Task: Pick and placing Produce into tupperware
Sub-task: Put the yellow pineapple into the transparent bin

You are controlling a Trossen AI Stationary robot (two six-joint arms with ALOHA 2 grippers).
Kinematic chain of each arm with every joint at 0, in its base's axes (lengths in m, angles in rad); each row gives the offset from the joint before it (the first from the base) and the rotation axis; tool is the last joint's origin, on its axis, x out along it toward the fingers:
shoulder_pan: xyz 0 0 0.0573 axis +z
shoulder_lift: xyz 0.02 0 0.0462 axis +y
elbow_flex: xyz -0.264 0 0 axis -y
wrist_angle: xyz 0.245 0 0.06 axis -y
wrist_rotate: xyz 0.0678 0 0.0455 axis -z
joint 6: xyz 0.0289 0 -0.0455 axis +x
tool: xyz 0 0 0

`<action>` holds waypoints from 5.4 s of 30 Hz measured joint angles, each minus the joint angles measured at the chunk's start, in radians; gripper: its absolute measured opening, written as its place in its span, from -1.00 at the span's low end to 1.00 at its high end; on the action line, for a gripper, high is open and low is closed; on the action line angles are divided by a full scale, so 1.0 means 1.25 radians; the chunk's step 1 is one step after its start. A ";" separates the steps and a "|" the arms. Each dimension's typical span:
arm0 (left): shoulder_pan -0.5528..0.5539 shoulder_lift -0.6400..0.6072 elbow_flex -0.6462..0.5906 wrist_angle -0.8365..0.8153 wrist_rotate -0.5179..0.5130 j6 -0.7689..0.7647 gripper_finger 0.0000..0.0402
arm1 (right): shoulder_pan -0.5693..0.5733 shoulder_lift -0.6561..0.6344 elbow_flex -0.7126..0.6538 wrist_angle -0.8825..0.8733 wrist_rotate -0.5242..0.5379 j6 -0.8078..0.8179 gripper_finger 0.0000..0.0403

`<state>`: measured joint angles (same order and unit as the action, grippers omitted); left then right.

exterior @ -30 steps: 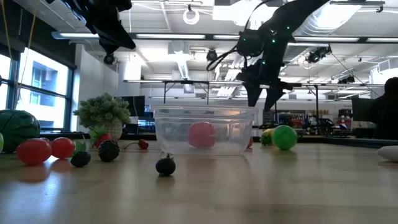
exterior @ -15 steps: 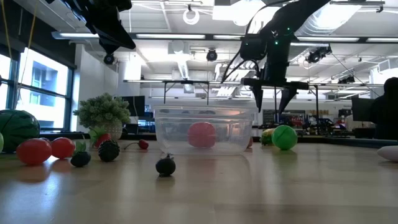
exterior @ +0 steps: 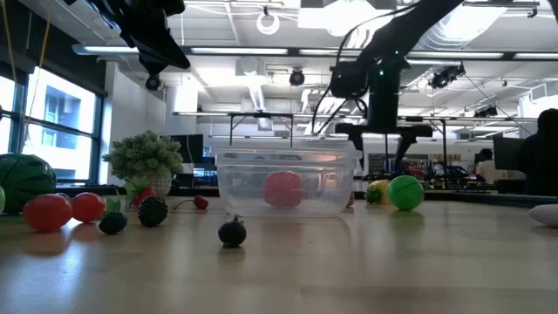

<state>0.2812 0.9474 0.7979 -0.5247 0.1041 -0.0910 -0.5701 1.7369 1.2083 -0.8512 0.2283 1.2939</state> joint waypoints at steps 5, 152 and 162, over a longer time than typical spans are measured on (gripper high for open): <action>0.000 0.000 0.000 0.000 0.000 0.000 -1.00 | -0.004 0.028 0.000 0.000 -0.019 0.015 0.43; 0.000 0.000 0.000 0.000 0.000 0.000 -1.00 | 0.519 -0.175 0.002 0.378 -0.025 -0.896 0.01; 0.000 0.000 0.000 0.000 0.000 0.000 -1.00 | 0.486 0.018 0.002 0.463 -0.185 -0.949 0.01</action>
<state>0.2810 0.9470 0.7979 -0.5247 0.1040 -0.0910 0.0370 1.7593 1.2114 -0.2725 -0.0026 0.1071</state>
